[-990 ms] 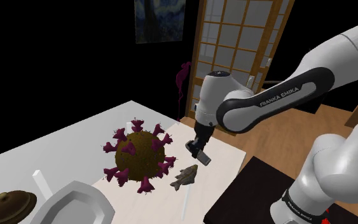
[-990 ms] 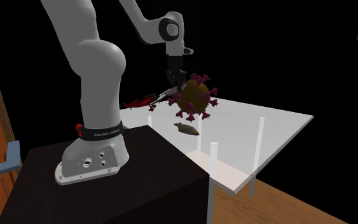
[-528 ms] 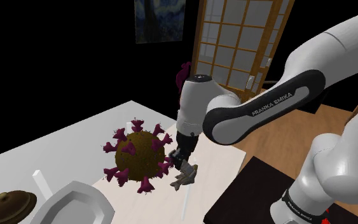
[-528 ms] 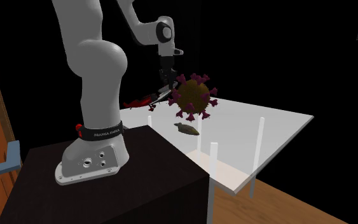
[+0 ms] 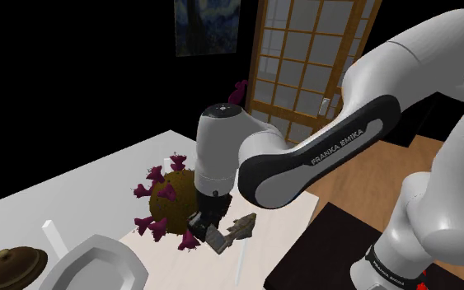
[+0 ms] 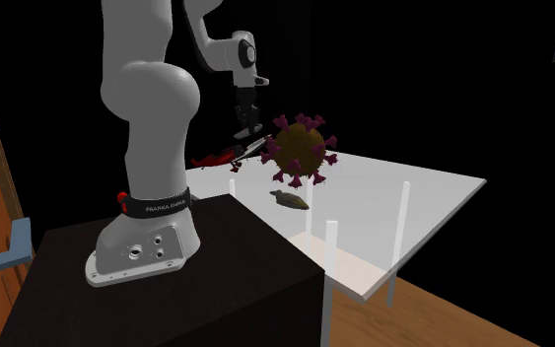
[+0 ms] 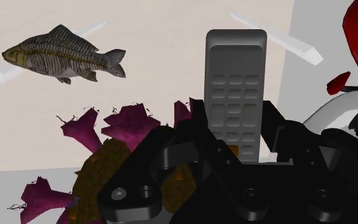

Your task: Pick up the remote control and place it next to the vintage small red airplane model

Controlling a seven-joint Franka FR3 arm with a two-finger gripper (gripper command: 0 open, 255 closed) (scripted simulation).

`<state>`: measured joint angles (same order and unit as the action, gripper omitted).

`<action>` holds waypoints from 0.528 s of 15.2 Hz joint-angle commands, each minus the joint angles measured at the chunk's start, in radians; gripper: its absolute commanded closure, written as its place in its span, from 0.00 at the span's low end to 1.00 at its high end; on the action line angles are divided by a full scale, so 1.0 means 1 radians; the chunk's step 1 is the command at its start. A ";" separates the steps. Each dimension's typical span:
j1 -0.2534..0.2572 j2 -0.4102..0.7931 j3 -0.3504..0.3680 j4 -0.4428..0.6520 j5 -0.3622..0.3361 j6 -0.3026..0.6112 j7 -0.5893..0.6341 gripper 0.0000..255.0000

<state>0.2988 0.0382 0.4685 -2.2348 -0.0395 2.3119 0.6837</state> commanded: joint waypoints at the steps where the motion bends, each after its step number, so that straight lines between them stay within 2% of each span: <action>1: 0.023 0.068 0.016 0.070 -0.044 -0.011 0.067 1.00; 8: 0.144 0.290 0.029 0.349 -0.176 -0.105 0.250 1.00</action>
<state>0.4213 0.2950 0.4967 -1.9248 -0.1955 2.2192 0.9038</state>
